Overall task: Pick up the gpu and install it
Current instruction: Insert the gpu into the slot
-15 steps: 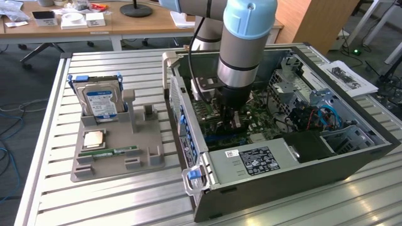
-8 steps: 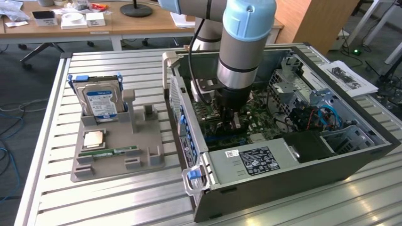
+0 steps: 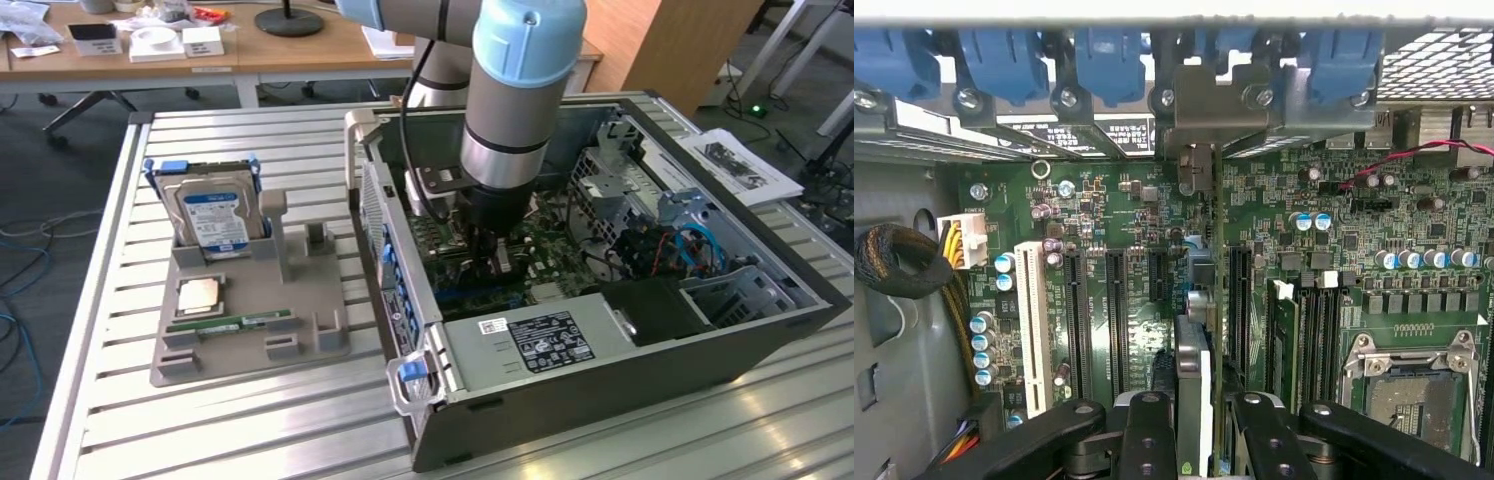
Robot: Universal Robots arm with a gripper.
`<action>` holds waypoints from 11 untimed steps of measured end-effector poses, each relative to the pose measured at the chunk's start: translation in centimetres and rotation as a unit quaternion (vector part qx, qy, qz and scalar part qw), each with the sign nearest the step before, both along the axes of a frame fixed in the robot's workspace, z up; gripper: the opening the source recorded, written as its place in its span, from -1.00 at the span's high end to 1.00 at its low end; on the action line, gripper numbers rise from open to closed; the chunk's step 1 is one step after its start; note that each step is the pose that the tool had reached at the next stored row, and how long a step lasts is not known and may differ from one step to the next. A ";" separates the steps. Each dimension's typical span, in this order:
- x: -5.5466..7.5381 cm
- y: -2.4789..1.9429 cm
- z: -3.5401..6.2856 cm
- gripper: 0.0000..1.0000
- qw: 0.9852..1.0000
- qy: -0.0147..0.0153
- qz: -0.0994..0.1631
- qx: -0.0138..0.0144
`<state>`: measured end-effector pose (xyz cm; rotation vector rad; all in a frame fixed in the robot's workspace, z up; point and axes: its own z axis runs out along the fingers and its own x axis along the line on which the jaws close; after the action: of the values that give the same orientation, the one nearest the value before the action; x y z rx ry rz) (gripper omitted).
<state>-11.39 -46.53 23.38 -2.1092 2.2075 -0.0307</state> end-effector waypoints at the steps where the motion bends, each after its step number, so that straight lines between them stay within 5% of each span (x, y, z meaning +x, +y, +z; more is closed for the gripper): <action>1: 0.0 0.00 0.00 0.47 1.000 0.000 0.000 0.000; 5: 0.0 0.02 -0.07 0.45 1.000 0.000 0.000 0.001; 8: 0.0 0.00 -0.01 0.09 1.000 0.000 0.000 0.000; 11: 0.0 0.00 0.00 0.09 1.000 0.000 0.000 0.000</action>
<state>-11.39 -46.53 23.38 -2.1091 2.2075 -0.0307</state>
